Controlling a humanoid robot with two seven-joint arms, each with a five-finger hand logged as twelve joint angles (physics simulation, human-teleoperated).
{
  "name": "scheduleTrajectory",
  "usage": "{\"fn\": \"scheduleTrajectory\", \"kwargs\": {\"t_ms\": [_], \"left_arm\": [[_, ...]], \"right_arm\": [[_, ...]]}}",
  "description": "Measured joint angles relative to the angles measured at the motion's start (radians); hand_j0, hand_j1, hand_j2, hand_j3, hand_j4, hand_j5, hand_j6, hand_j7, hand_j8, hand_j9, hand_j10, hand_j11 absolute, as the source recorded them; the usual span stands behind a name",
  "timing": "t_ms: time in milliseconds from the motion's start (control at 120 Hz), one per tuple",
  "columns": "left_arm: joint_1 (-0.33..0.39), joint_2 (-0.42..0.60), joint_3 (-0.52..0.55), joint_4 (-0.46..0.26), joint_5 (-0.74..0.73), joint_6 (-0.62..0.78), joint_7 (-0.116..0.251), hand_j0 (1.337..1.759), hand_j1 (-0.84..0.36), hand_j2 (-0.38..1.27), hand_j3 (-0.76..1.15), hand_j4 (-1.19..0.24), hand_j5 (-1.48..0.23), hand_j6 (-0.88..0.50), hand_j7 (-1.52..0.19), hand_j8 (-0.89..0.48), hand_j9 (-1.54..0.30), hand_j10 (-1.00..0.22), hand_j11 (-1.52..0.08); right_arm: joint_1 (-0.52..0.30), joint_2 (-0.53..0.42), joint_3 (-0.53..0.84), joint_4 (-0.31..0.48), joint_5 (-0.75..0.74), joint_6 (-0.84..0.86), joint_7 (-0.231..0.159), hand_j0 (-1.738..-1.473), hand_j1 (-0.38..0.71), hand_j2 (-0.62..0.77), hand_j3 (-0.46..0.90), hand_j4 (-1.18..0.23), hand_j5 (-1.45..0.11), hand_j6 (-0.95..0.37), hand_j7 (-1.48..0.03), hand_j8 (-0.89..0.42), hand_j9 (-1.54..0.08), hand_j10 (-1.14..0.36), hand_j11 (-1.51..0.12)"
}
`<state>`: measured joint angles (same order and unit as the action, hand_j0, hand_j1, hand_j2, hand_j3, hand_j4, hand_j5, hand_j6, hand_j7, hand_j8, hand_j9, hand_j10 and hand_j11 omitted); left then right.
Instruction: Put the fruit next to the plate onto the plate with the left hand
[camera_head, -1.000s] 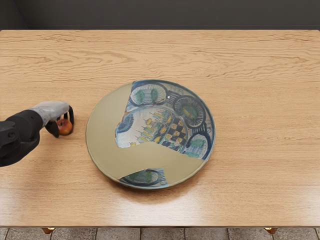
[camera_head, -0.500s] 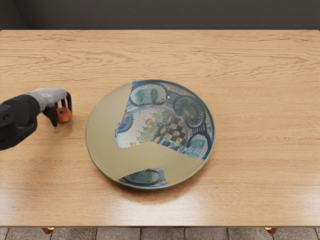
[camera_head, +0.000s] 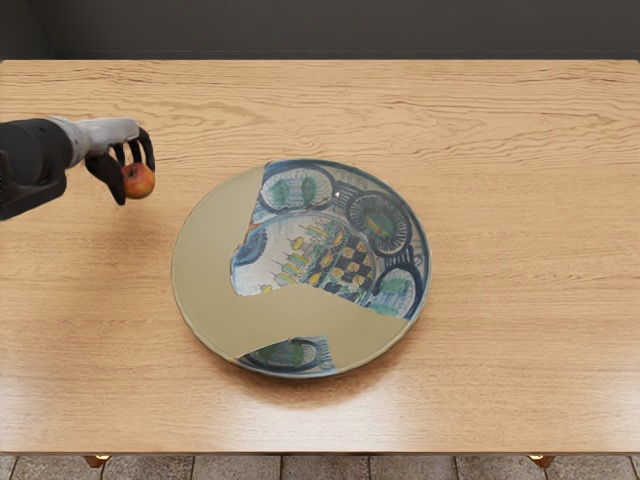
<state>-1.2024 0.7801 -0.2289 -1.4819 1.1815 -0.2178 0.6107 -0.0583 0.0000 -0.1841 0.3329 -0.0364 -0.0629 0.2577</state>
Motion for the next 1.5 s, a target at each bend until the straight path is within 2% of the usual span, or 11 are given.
{"fn": "scheduleTrajectory", "kwargs": {"t_ms": [400, 525, 542, 567, 892, 1100, 1150, 1175, 1300, 1342, 1500], "left_arm": [[-0.068, -0.075, -0.022, -0.006, -0.115, -0.02, 0.0, 1.656, -0.44, 0.61, 0.0, -0.57, -0.92, -0.47, -0.89, -0.6, -0.9, -0.67, -0.9], [-0.083, -0.117, -0.026, -0.008, -0.144, -0.026, 0.0, 1.656, -0.47, 0.66, 0.0, -0.56, -0.92, -0.46, -0.88, -0.6, -0.89, -0.67, -0.89], [-0.085, -0.123, -0.027, -0.008, -0.146, -0.026, 0.0, 1.655, -0.48, 0.74, 0.0, -0.56, -0.92, -0.47, -0.88, -0.6, -0.89, -0.67, -0.9], [-0.086, -0.132, -0.027, -0.008, -0.15, -0.026, 0.0, 1.655, -0.46, 0.68, 0.0, -0.57, -0.92, -0.48, -0.88, -0.61, -0.89, -0.67, -0.89], [-0.074, -0.183, -0.041, -0.008, -0.172, -0.024, 0.0, 1.657, -0.37, 0.53, 0.0, -0.62, -0.89, -0.52, -0.87, -0.65, -0.88, -0.67, -0.88], [-0.048, -0.183, -0.025, -0.007, -0.175, -0.024, 0.0, 1.657, -0.37, 0.52, 0.0, -0.64, -0.89, -0.53, -0.87, -0.66, -0.87, -0.66, -0.88], [-0.039, -0.224, -0.017, -0.006, -0.174, -0.024, 0.0, 1.657, -0.36, 0.49, 0.0, -0.64, -0.88, -0.53, -0.87, -0.66, -0.87, -0.66, -0.87], [-0.037, -0.228, -0.012, -0.005, -0.175, -0.024, 0.0, 1.658, -0.37, 0.56, 0.0, -0.63, -0.88, -0.53, -0.87, -0.66, -0.87, -0.66, -0.87], [-0.01, -0.229, 0.0, -0.002, -0.174, -0.024, 0.0, 1.657, -0.37, 0.42, 0.0, -0.6, -0.88, -0.51, -0.87, -0.66, -0.87, -0.66, -0.87], [-0.008, -0.229, 0.0, -0.001, -0.174, -0.024, 0.0, 1.657, -0.34, 0.38, 0.0, -0.58, -0.85, -0.51, -0.84, -0.64, -0.84, -0.64, -0.84], [-0.015, -0.225, -0.018, -0.002, -0.201, -0.02, 0.0, 1.658, 0.01, 0.18, 0.0, -0.28, -0.41, -0.25, -0.41, -0.31, -0.41, -0.31, -0.41]], "right_arm": [[0.0, 0.0, 0.0, 0.0, 0.0, 0.0, 0.0, -1.658, -0.33, 0.0, 0.0, -0.02, -0.02, -0.02, -0.02, -0.02, -0.02, -0.02, -0.02], [0.0, 0.0, 0.0, 0.0, 0.0, 0.0, 0.0, -1.658, -0.33, 0.0, 0.0, -0.02, -0.02, -0.02, -0.02, -0.02, -0.02, -0.02, -0.02], [0.0, 0.0, 0.0, 0.0, 0.0, 0.0, 0.0, -1.658, -0.33, 0.0, 0.0, -0.02, -0.02, -0.02, -0.02, -0.02, -0.02, -0.02, -0.02], [0.0, 0.0, 0.0, 0.0, 0.0, 0.0, 0.0, -1.658, -0.33, 0.0, 0.0, -0.02, -0.02, -0.02, -0.02, -0.02, -0.02, -0.02, -0.02], [0.0, 0.0, 0.0, 0.0, 0.0, 0.0, 0.0, -1.658, -0.33, 0.0, 0.0, -0.02, -0.02, -0.02, -0.02, -0.02, -0.02, -0.02, -0.02], [0.0, 0.0, 0.0, 0.0, 0.0, 0.0, 0.0, -1.658, -0.33, 0.0, 0.0, -0.02, -0.02, -0.02, -0.02, -0.02, -0.02, -0.02, -0.02], [0.0, 0.0, 0.0, 0.0, 0.0, 0.0, 0.0, -1.658, -0.33, 0.0, 0.0, -0.02, -0.02, -0.02, -0.02, -0.02, -0.02, -0.02, -0.02], [0.0, 0.0, 0.0, 0.0, 0.0, 0.0, 0.0, -1.658, -0.33, 0.0, 0.0, -0.02, -0.02, -0.02, -0.02, -0.02, -0.02, -0.02, -0.02], [0.0, 0.0, 0.0, 0.0, 0.0, 0.0, 0.0, -1.658, -0.33, 0.0, 0.0, -0.02, -0.02, -0.02, -0.02, -0.02, -0.02, -0.02, -0.02], [0.0, 0.0, 0.0, 0.0, 0.0, 0.0, 0.0, -1.658, -0.33, 0.0, 0.0, -0.02, -0.02, -0.02, -0.02, -0.02, -0.02, -0.02, -0.02], [0.0, 0.0, 0.0, 0.0, 0.0, 0.0, 0.0, -1.658, -0.33, 0.0, 0.0, -0.02, -0.02, -0.02, -0.02, -0.02, -0.02, -0.02, -0.02]]}}
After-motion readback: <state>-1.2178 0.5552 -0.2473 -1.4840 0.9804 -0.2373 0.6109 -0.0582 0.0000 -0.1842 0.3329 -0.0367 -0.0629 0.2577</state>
